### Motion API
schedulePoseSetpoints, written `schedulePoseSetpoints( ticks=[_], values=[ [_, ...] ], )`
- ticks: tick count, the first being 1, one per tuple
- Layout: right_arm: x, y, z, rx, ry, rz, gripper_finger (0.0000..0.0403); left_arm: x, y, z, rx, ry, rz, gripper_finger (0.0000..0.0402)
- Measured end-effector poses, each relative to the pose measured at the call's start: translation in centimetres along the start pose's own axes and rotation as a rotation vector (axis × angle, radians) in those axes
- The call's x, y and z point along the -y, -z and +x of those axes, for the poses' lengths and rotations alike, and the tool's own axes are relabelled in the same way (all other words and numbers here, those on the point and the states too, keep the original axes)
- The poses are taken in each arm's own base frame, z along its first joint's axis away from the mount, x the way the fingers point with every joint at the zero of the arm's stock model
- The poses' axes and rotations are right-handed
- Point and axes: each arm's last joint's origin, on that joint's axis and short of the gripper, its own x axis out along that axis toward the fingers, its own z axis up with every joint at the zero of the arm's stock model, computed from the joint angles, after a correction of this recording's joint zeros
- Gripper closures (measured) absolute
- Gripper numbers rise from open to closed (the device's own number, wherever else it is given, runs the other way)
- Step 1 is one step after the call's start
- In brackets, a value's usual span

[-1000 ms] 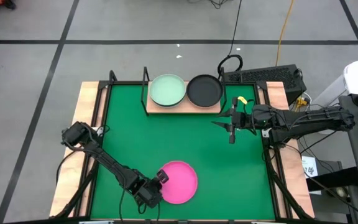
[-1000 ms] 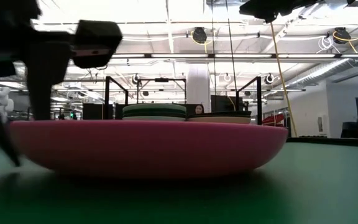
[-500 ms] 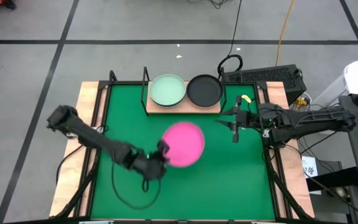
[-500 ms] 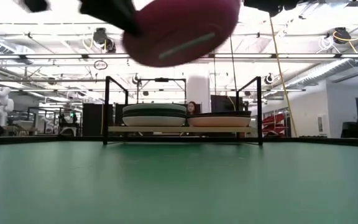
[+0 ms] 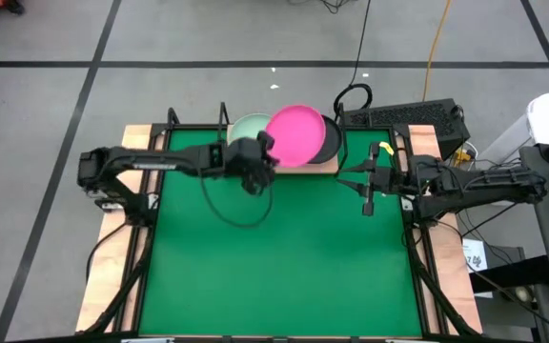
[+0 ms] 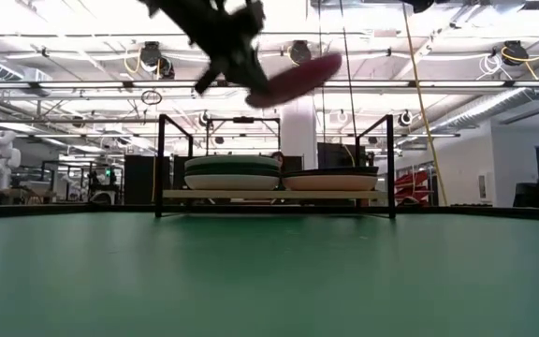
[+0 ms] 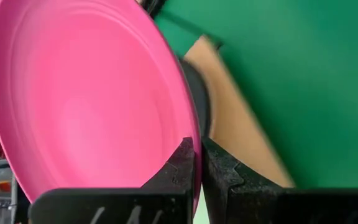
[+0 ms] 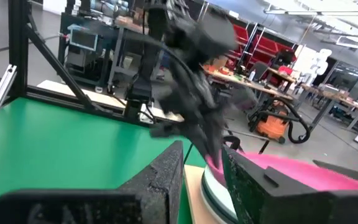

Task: Place and stack plates onto a shelf
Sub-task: Stack the pink plate on top of the black plate on the shelf

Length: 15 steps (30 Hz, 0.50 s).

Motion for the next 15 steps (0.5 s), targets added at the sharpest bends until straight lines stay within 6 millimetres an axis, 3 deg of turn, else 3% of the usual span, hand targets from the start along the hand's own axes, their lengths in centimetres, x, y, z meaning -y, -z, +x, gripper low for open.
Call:
schedulePoseSetpoints(
  ticks=[4, 9, 15],
  values=[
    [0.1, -0.1, -0.1, 0.012, 0.004, -0.014, 0.0309, -0.5, 2.3, 2.9, -0.015, 0.016, 0.007, 0.039],
    [0.2, -0.3, -0.2, 0.027, 0.016, -0.033, 0.0309, 0.2, 3.2, 6.2, -0.003, 0.029, 0.069, 0.039],
    [0.3, -0.3, -0.2, 0.011, 0.066, -0.05, 0.0309, -0.5, 3.4, 8.5, -0.035, 0.064, 0.127, 0.039]
  ],
)
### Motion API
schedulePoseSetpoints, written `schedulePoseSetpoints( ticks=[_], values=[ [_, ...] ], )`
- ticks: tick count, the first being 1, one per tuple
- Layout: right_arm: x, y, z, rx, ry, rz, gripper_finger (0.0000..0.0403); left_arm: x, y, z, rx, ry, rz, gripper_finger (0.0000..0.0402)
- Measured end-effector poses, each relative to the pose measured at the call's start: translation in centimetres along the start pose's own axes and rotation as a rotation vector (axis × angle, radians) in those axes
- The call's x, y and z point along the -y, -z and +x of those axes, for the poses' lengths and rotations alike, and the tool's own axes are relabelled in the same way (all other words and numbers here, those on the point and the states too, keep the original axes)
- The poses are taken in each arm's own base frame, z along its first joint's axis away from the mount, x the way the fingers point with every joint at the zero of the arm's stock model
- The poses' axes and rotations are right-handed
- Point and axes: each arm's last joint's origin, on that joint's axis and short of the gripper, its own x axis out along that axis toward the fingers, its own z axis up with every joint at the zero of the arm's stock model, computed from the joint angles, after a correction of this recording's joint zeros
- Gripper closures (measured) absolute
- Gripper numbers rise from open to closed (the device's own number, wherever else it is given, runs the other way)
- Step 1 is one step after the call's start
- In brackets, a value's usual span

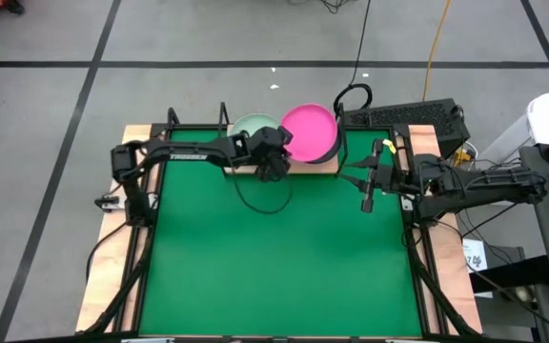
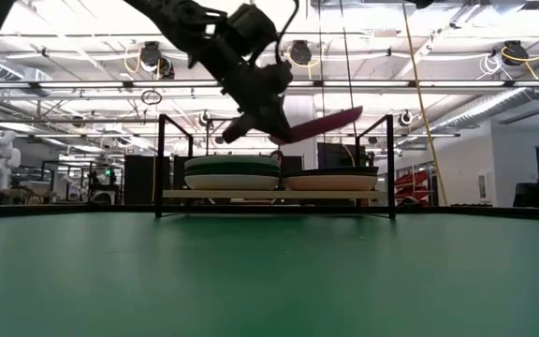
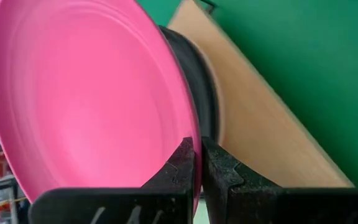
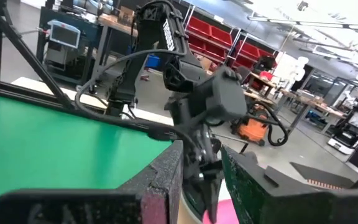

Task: Place and stack plates onto a shelf
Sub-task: Stack the pink plate on top of the black plate on the shelf

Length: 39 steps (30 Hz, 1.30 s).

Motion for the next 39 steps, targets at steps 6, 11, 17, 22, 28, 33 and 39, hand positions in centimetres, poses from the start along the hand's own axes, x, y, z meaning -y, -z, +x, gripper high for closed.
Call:
schedulePoseSetpoints(
  ticks=[6, 11, 17, 22, 28, 33, 39],
  values=[
    [0.0, 0.0, 0.0, 0.002, 0.0, 0.003, 0.0309, -1.4, 0.3, 2.1, -0.041, 0.07, 0.027, 0.039],
    [0.0, 0.0, 0.0, 0.002, 0.0, 0.005, 0.0309, -1.4, 0.6, 3.8, -0.068, 0.111, 0.033, 0.039],
    [0.0, 0.0, 0.0, 0.003, 0.0, 0.007, 0.0309, -2.0, 0.3, 3.7, -0.024, 0.065, 0.042, 0.0371],
    [0.0, 0.0, 0.0, 0.004, 0.0, 0.008, 0.0309, -2.6, 0.1, 3.7, -0.004, 0.004, 0.037, 0.034],
    [0.0, 0.0, 0.0, 0.003, 0.0, 0.008, 0.0309, -2.6, 0.0, 3.7, -0.005, 0.009, -0.006, 0.0319],
    [0.0, 0.0, 0.0, 0.003, 0.0, 0.012, 0.0309, -2.3, -0.6, 3.6, 0.005, 0.011, -0.007, 0.0288],
    [0.0, 0.0, 0.0, 0.002, -0.001, 0.027, 0.0309, -2.1, -1.3, 3.5, -0.026, -0.001, 0.002, 0.023]
  ],
)
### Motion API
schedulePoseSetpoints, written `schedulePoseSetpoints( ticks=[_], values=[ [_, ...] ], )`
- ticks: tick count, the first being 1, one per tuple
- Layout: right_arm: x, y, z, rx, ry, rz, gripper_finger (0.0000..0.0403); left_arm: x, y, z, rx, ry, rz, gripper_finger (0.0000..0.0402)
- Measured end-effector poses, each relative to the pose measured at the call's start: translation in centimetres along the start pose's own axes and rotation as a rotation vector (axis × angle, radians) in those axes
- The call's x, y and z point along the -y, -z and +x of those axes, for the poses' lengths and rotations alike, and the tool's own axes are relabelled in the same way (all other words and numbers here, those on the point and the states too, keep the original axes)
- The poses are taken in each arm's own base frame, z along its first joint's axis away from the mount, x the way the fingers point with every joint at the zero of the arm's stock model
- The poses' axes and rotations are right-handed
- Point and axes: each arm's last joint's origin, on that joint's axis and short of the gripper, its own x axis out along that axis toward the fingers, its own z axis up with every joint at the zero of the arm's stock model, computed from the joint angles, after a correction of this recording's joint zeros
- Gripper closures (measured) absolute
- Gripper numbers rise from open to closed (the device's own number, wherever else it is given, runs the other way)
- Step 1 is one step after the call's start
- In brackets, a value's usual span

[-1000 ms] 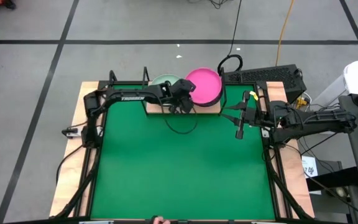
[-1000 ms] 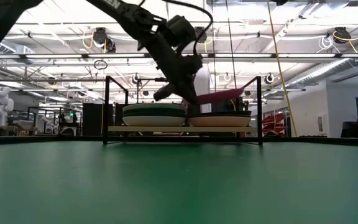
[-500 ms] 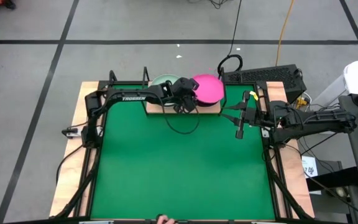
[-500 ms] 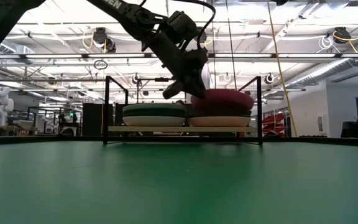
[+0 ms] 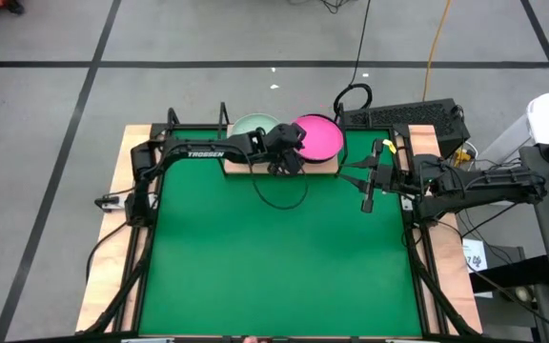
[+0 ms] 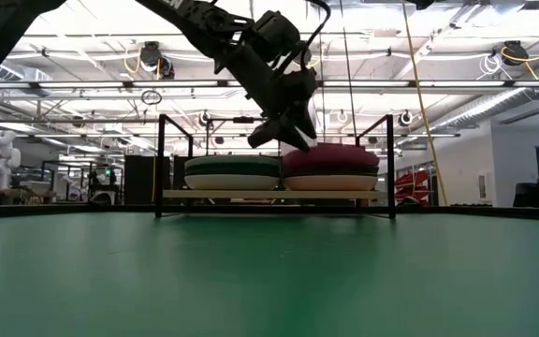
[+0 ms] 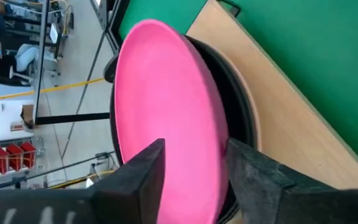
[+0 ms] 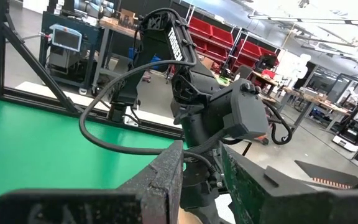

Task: Place and stack plates onto a shelf
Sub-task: Stack the pink plate on top of the black plate on the shelf, then return to Home Position

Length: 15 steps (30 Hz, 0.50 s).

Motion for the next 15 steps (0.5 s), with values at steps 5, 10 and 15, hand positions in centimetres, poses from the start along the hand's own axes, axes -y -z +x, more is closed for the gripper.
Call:
schedulePoseSetpoints(
  ticks=[5, 10, 15],
  values=[
    [0.0, 0.0, 0.0, -0.001, 0.0, 0.007, 0.0309, 0.3, -0.8, -0.1, 0.003, -0.001, 0.006, 0.021],
    [0.0, 0.0, 0.0, -0.002, -0.001, 0.007, 0.0309, -0.6, -1.0, -1.7, 0.016, -0.026, -0.05, 0.0209],
    [0.0, 0.1, 0.0, -0.01, -0.003, 0.059, 0.0309, -2.8, -1.6, -6.8, 0.078, -0.084, -0.224, 0.0219]
  ],
)
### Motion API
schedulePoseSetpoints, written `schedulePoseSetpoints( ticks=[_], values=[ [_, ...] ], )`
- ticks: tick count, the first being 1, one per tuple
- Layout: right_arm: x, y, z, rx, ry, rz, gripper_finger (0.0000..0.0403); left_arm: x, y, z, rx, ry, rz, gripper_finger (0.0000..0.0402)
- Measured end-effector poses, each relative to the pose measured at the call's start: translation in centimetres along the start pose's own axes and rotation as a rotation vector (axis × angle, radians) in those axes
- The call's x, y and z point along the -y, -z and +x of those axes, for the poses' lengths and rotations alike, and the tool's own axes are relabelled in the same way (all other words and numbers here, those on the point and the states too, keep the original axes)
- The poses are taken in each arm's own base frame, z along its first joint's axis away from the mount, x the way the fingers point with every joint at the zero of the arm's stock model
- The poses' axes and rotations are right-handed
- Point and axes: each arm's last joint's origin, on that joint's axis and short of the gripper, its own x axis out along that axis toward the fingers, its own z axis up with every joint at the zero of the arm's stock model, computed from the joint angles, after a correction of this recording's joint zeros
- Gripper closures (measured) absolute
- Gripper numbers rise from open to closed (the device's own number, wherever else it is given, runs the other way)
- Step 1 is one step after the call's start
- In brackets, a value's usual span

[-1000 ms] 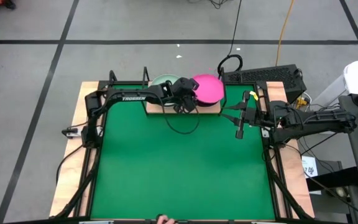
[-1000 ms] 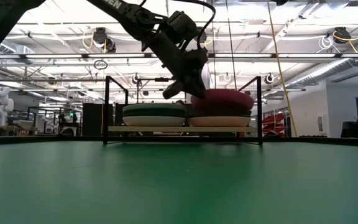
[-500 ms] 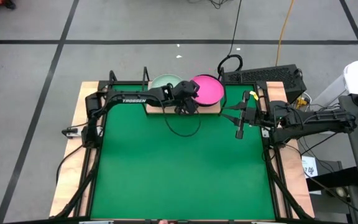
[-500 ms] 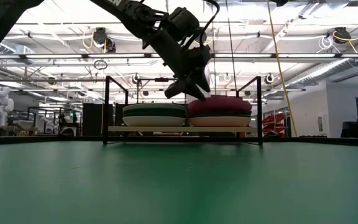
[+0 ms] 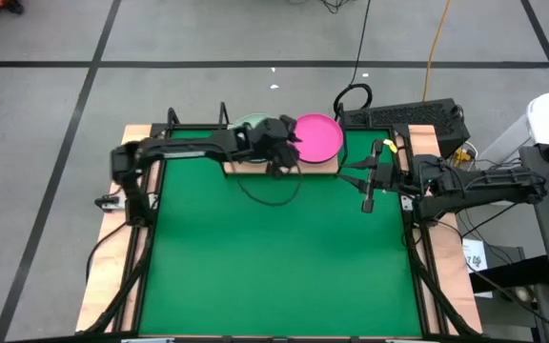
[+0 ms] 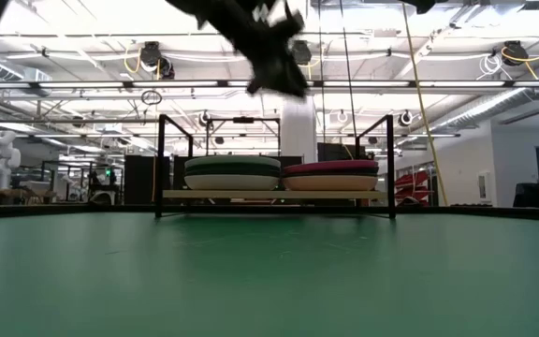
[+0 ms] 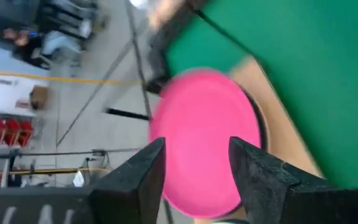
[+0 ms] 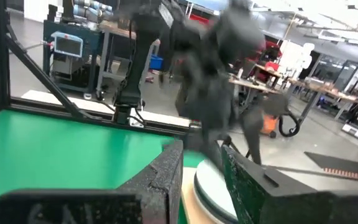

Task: Place and stack plates onto a shelf
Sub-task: Return to Home Position

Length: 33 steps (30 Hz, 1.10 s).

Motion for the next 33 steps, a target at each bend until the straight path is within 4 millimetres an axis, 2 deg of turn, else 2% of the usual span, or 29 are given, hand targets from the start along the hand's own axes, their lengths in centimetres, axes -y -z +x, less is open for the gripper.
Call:
schedulePoseSetpoints(
  ticks=[3, 7, 11, 14, 19, 25, 29, 33],
  values=[
    [0.1, 0.0, -0.2, -0.001, 0.002, 0.026, 0.0309, -1.7, -0.6, -4.3, 0.098, 0.018, -0.128, 0.025],
    [0.5, -0.1, -0.8, 0.009, 0.014, 0.04, 0.0309, -2.9, -0.9, -9.8, 0.2, 0.061, -0.273, 0.0316],
    [0.8, 0.2, -1.8, -0.027, 0.014, 0.024, 0.031, -2.7, -0.9, -14.4, 0.202, 0.116, -0.37, 0.0387],
    [1.0, 0.3, -3.0, -0.042, 0.013, 0.038, 0.031, -2.0, -1.4, -17.3, 0.224, 0.143, -0.418, 0.0397],
    [1.4, 0.4, -4.9, -0.035, 0.009, 0.087, 0.031, 0.2, -1.6, -21.3, 0.326, 0.096, -0.442, 0.0398],
    [1.3, 0.6, -5.8, -0.015, -0.063, 0.12, 0.031, 4.5, 1.1, -24.7, 0.504, -0.02, -0.583, 0.04],
    [0.9, 2.0, -5.5, -0.036, -0.069, 0.117, 0.031, 8.0, 3.3, -25.9, 0.681, -0.052, -0.656, 0.04],
    [0.1, 4.1, -4.9, -0.019, -0.067, 0.121, 0.031, 11.2, 5.5, -26.2, 0.795, -0.075, -0.708, 0.04]
  ],
)
